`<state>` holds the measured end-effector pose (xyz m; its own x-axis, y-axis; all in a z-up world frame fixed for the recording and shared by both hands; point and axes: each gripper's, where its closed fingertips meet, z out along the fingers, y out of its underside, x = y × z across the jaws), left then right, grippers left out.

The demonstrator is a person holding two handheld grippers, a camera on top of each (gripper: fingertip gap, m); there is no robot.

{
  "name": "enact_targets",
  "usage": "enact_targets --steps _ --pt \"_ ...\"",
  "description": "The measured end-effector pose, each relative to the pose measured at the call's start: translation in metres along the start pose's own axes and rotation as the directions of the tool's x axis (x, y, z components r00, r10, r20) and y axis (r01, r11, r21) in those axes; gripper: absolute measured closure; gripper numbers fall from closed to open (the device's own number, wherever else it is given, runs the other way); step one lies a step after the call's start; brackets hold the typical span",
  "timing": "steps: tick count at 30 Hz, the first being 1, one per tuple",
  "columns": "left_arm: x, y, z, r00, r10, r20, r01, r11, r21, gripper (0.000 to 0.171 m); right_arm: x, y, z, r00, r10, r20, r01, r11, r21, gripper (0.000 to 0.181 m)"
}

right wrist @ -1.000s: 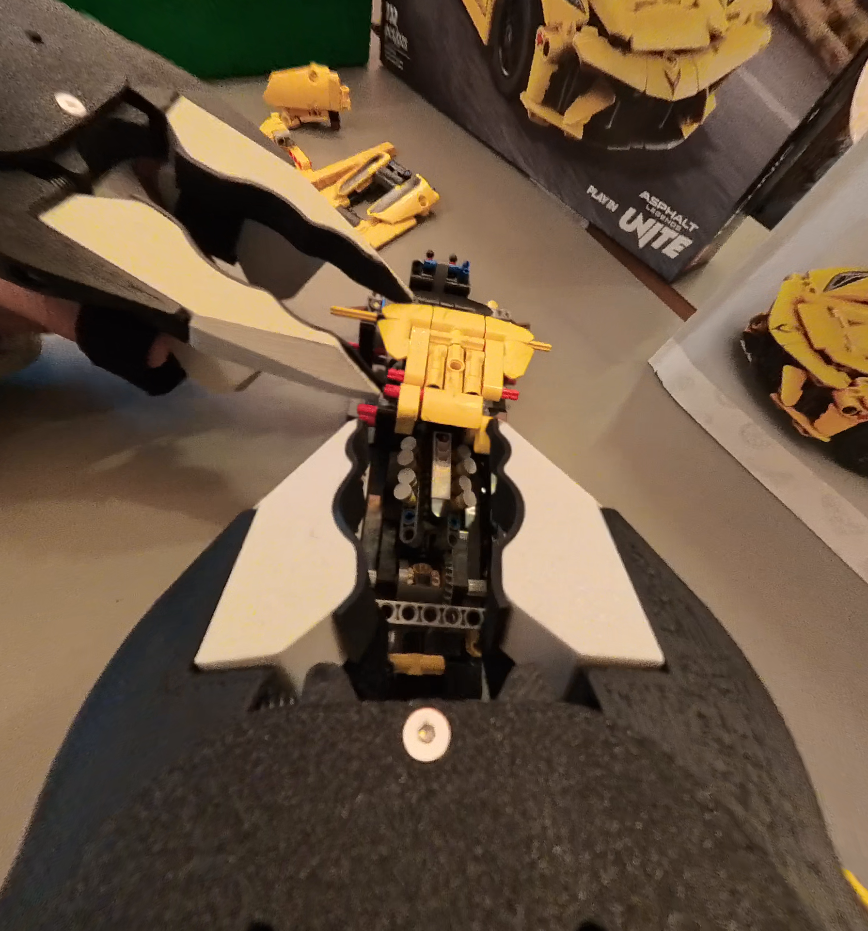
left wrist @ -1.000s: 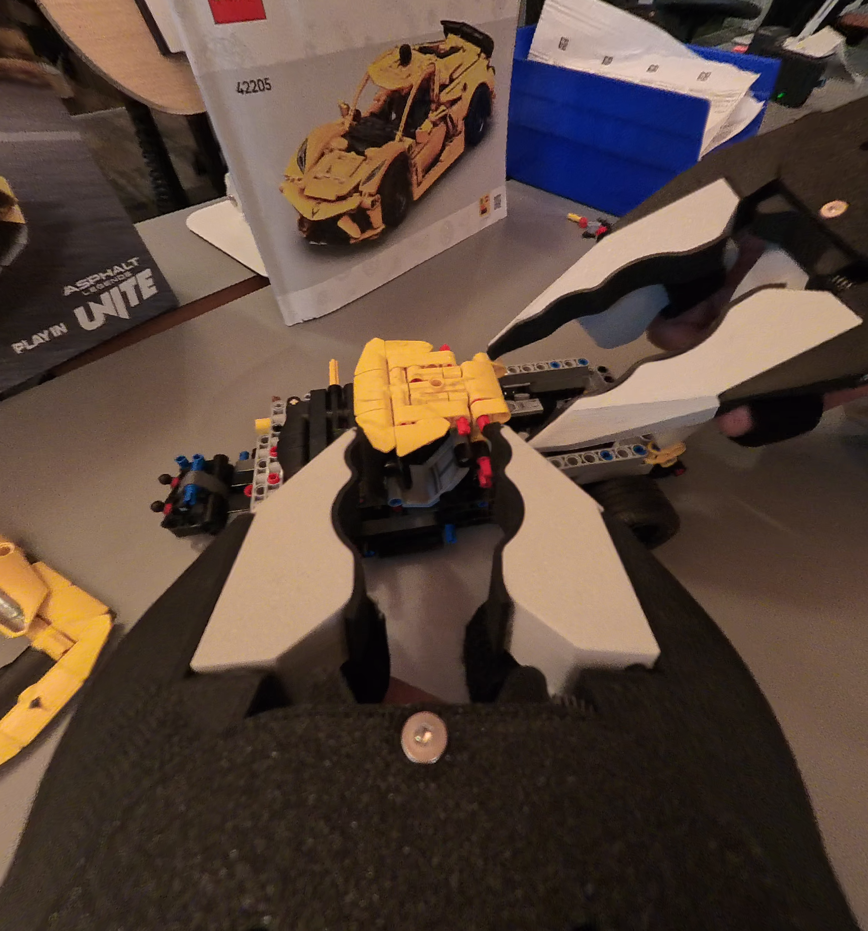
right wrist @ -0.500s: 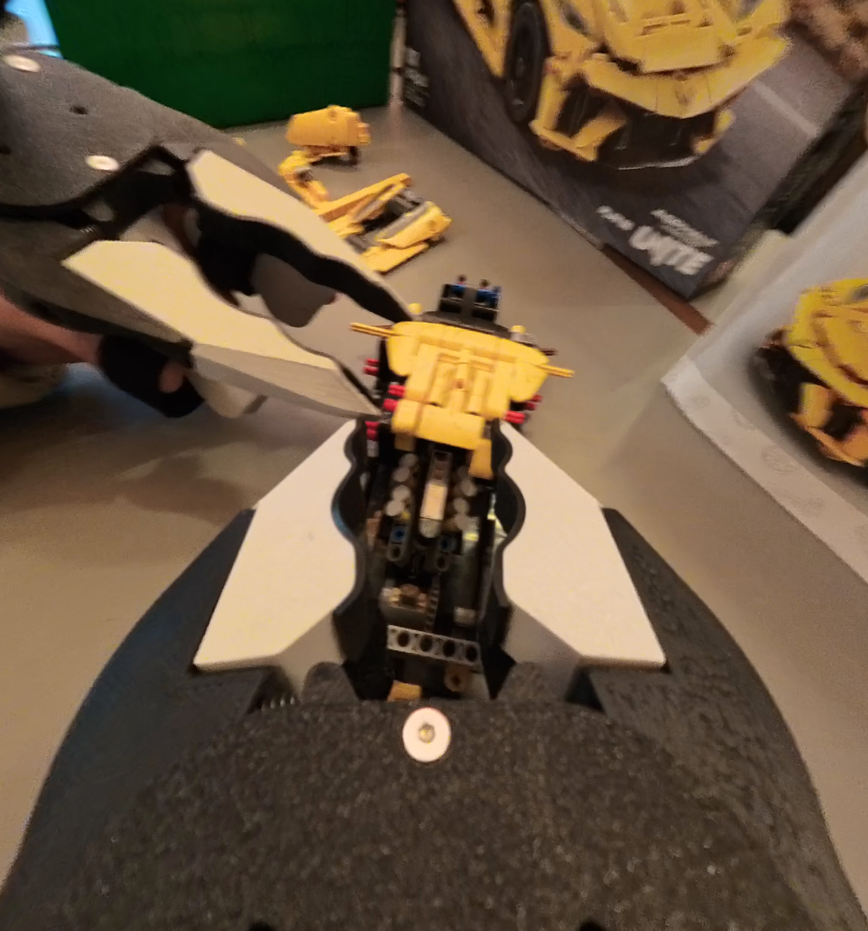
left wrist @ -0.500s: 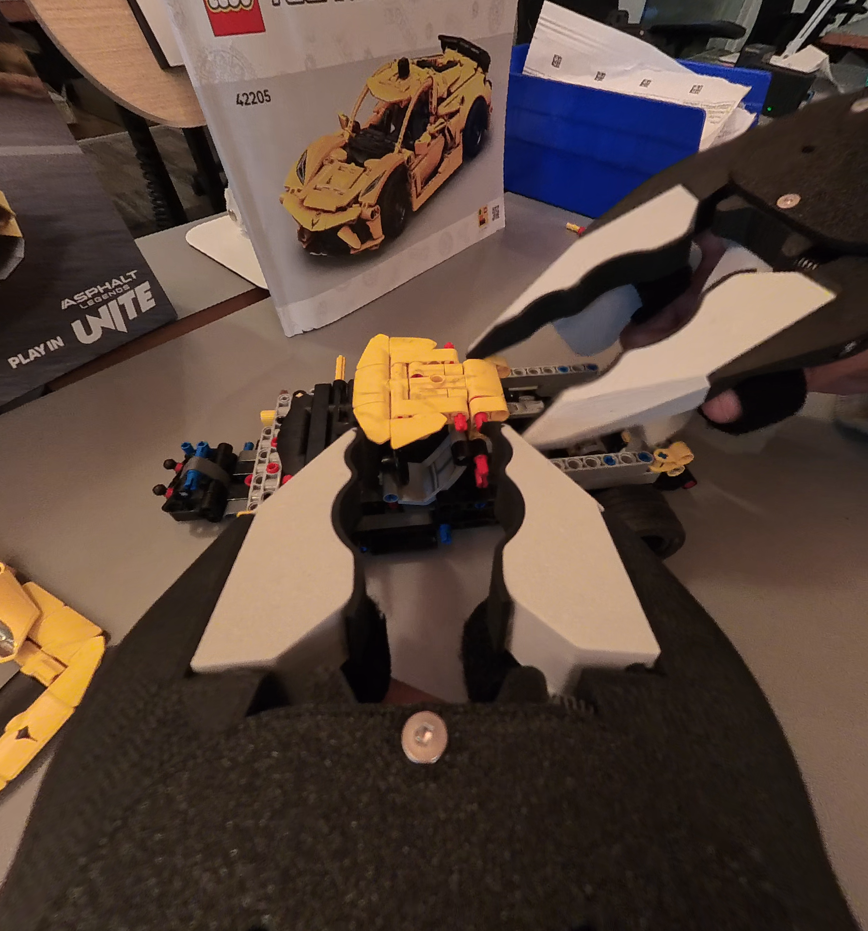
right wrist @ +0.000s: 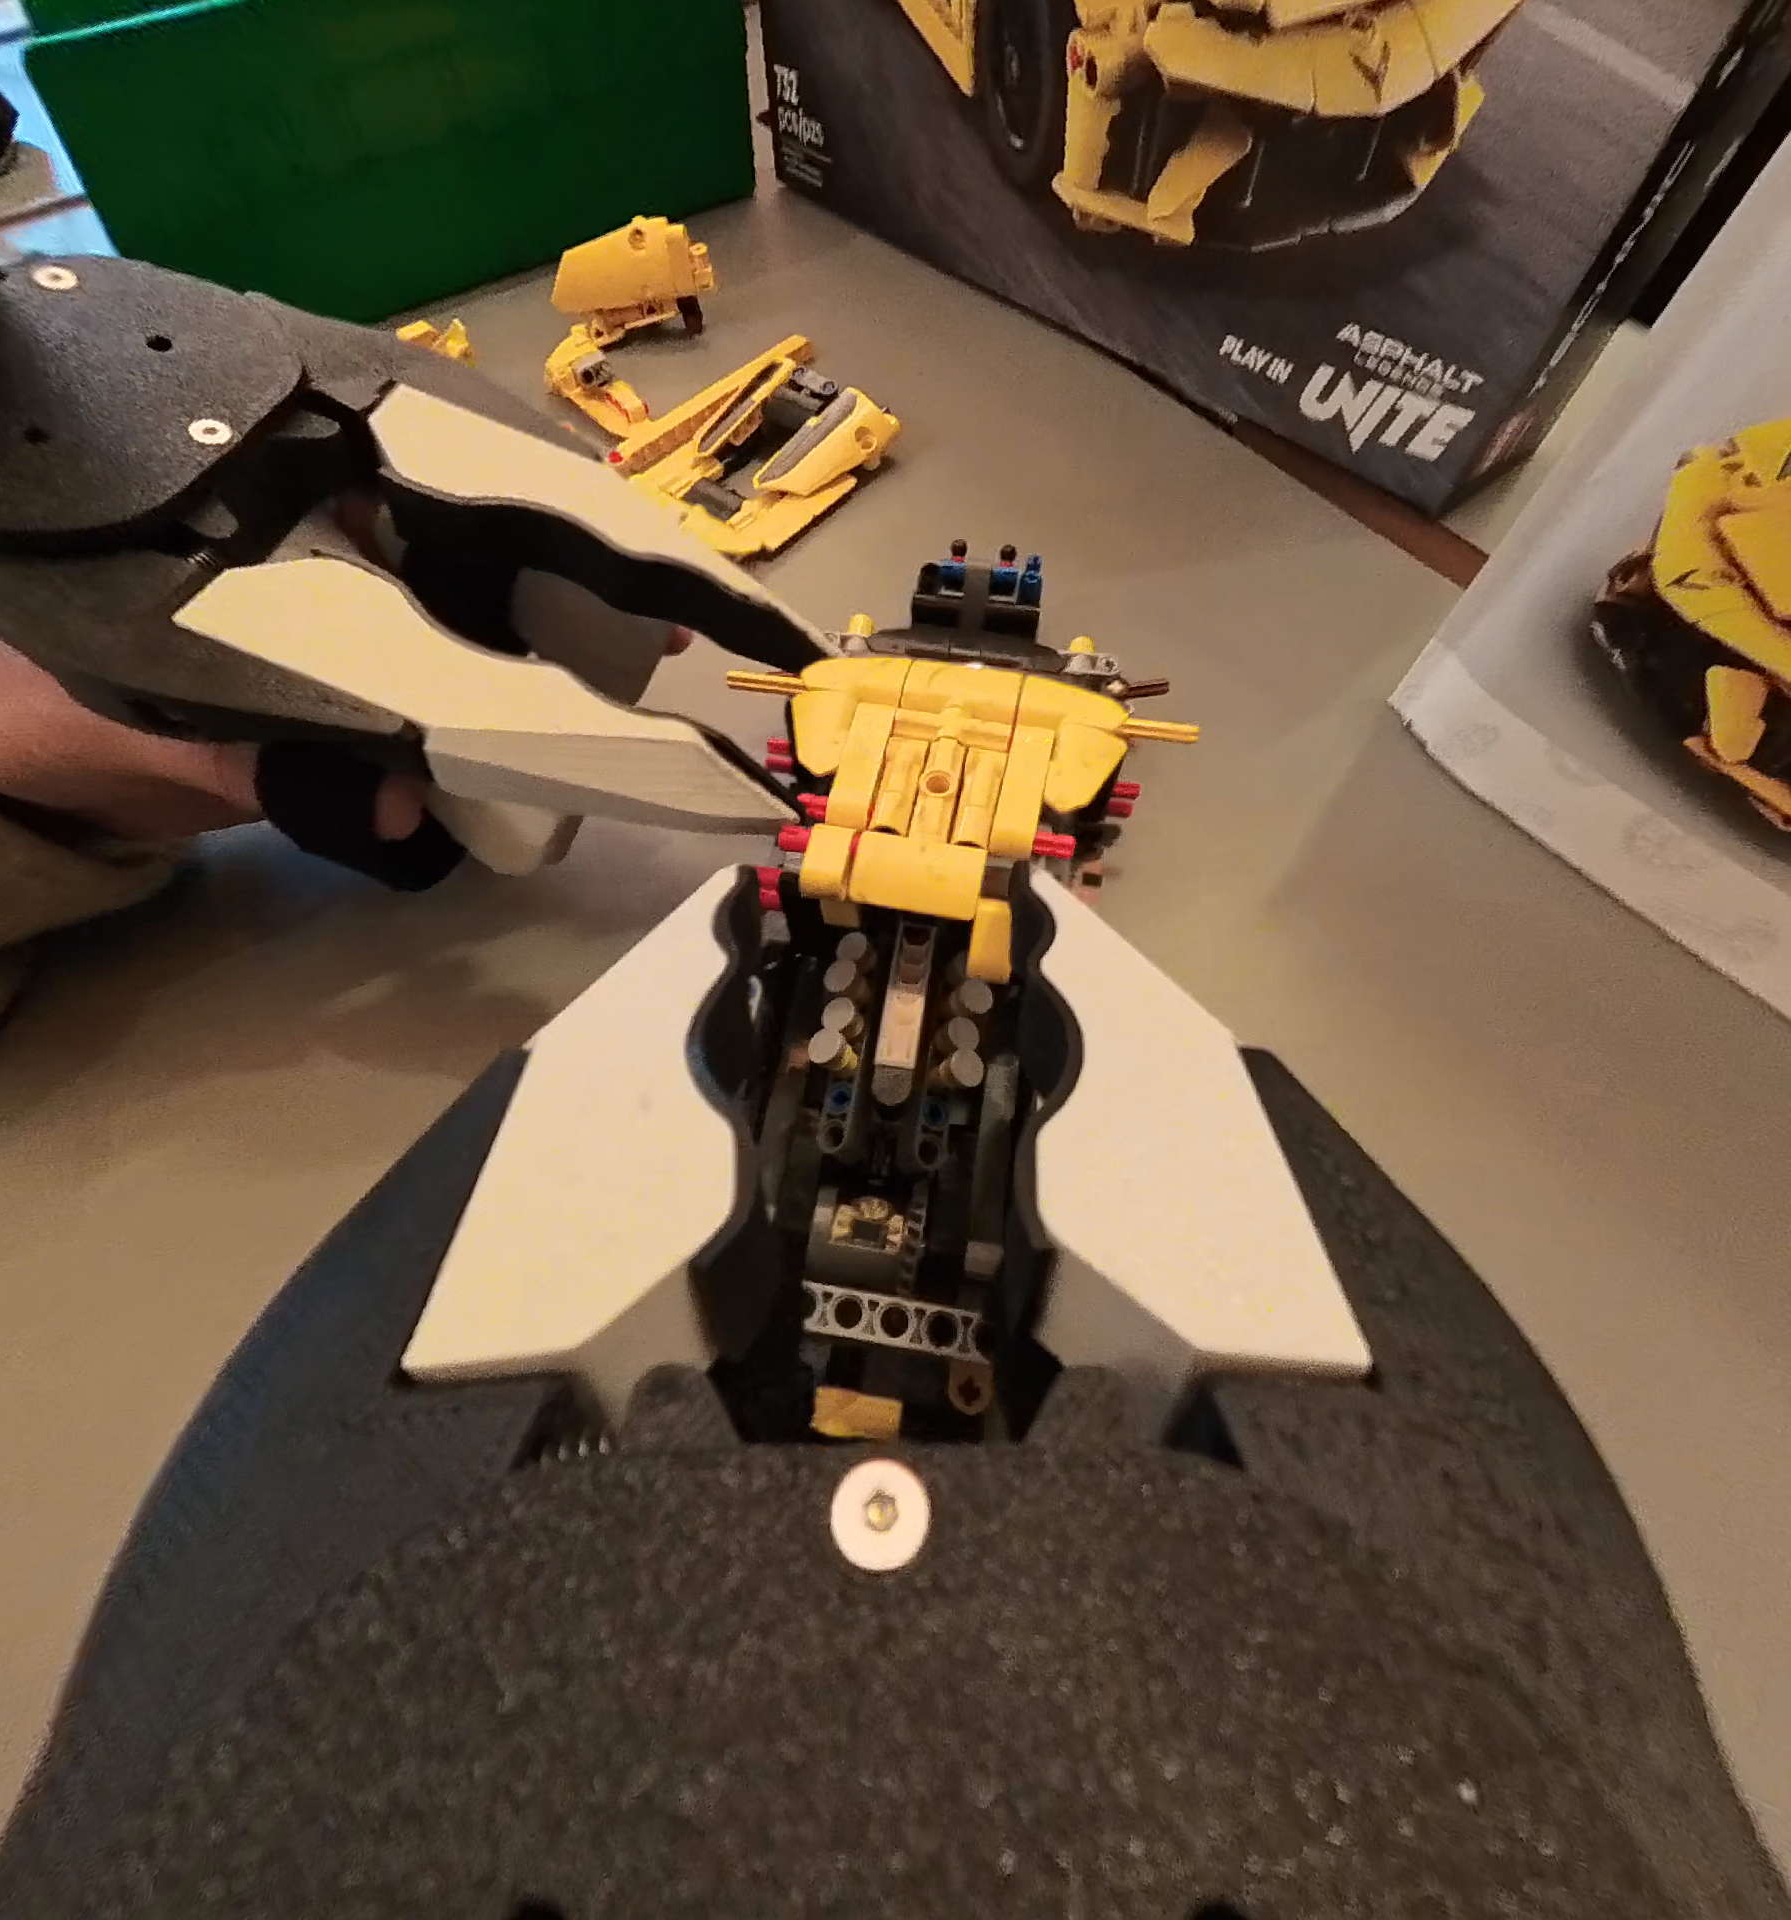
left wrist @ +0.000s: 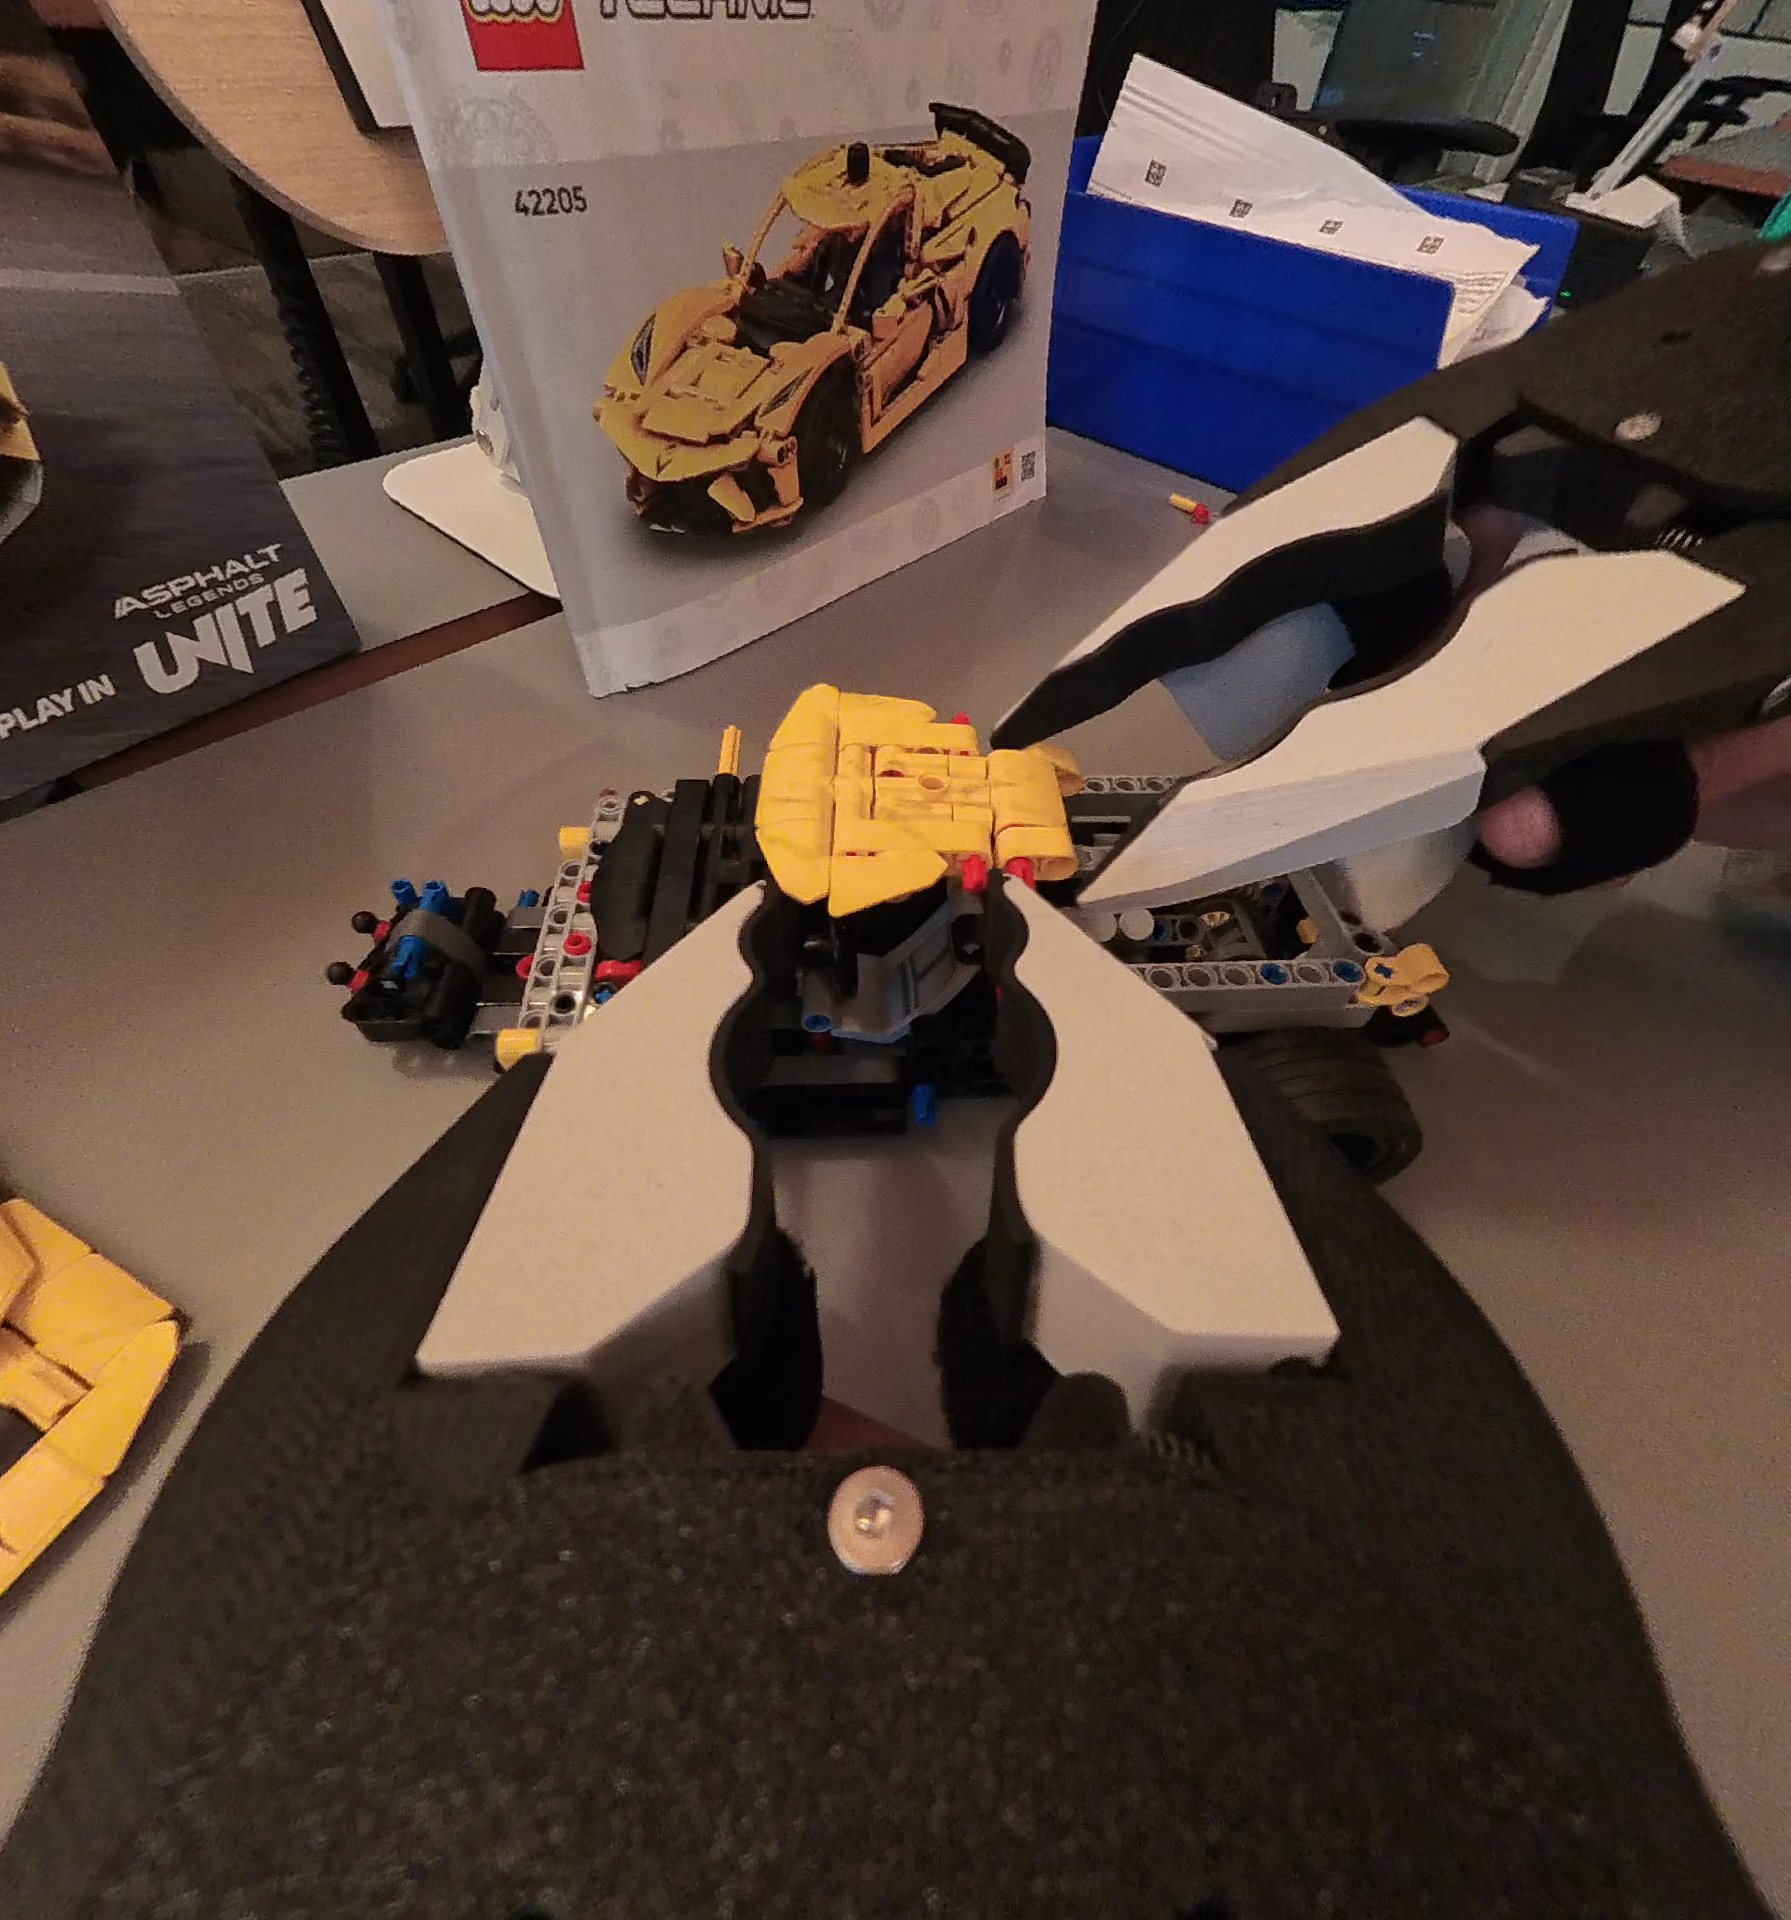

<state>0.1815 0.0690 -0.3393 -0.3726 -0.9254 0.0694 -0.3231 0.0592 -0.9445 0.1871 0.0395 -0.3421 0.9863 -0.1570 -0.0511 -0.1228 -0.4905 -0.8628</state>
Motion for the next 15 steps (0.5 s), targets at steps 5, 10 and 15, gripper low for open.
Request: enact_targets --steps 5,10,15 --pt "0.014 0.002 0.0 0.997 0.005 -0.073 -0.007 1.0 -0.026 0.133 -0.009 0.005 -0.014 0.987 0.104 0.118 -0.101 0.994 -0.033 0.141" --pt "0.024 0.002 0.001 0.993 -0.022 -0.116 0.018 0.999 -0.037 0.133 0.017 -0.004 -0.026 0.888 0.361 0.283 -0.379 0.925 0.009 0.157" --pt "0.026 -0.001 0.006 0.984 -0.103 -0.148 0.102 0.995 -0.015 0.133 0.022 0.005 -0.019 0.552 0.69 0.468 -0.704 0.687 -0.182 0.153"
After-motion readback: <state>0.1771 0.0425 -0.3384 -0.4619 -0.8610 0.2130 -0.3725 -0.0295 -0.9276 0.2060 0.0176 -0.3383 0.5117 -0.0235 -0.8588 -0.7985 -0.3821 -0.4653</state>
